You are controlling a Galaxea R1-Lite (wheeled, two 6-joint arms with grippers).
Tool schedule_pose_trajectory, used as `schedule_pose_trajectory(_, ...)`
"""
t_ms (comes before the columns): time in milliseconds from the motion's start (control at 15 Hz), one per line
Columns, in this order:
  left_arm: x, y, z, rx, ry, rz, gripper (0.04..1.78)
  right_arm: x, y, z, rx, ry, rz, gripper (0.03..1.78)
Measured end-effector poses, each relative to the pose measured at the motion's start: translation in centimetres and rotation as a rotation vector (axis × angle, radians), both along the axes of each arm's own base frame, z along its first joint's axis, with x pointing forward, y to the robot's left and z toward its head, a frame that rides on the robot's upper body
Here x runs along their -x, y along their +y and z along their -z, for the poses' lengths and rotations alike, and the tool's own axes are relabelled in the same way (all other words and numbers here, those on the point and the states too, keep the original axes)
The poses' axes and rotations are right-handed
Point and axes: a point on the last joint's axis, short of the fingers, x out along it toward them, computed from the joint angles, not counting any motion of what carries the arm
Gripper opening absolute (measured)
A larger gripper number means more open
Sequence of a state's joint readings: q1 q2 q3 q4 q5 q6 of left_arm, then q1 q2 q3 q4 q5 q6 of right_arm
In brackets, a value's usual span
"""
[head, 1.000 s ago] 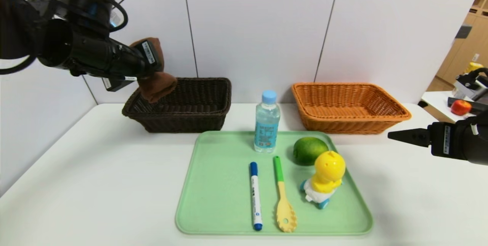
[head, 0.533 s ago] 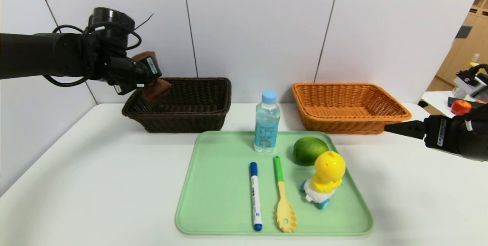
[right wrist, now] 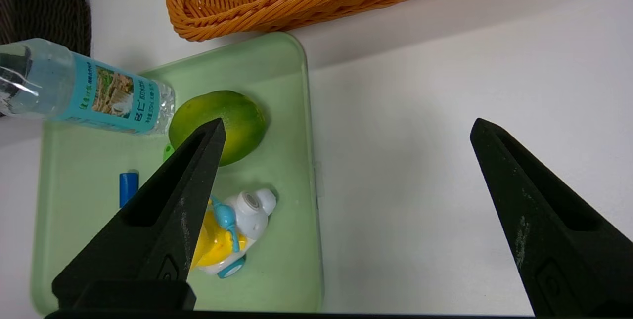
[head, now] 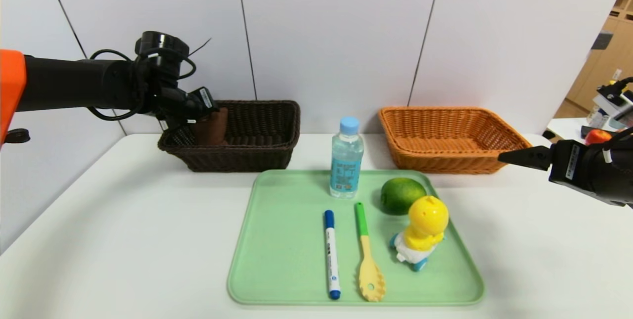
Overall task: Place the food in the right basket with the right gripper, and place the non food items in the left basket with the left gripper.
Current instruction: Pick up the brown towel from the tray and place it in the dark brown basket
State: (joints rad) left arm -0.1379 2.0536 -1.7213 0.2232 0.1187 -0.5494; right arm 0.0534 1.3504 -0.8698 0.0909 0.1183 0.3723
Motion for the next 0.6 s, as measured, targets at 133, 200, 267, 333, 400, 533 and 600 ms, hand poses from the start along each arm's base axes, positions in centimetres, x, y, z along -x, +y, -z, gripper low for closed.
schedule_pose_trajectory(133,0.0,0.0,0.1,-0.002,0.004,0.001,1.33,0.0,0.2,0.0,-0.009,0.002,-0.003,1.71)
schedule_pose_trajectory(200,-0.1,0.0,0.1,-0.002,0.004,0.001,1.38,0.0,0.2,0.0,-0.009,0.001,-0.004,1.71)
schedule_pose_trajectory(267,-0.1,0.0,0.1,-0.009,0.002,0.004,1.41,0.1,0.3,0.0,-0.008,0.001,-0.004,1.71)
schedule_pose_trajectory(333,0.0,0.0,-0.2,-0.017,-0.005,0.008,1.45,0.2,0.2,0.1,-0.006,0.010,-0.002,1.71)
schedule_pose_trajectory(400,0.3,0.0,-0.7,-0.020,-0.018,0.012,1.48,0.3,0.2,0.4,-0.003,0.024,0.003,1.71)
schedule_pose_trajectory(533,1.9,-0.8,-3.1,-0.013,-0.078,0.043,1.53,0.6,0.1,0.9,0.020,0.036,0.035,1.71)
schedule_pose_trajectory(600,3.5,-1.8,-4.9,0.000,-0.121,0.090,1.55,0.7,0.1,0.9,0.024,0.034,0.039,1.71)
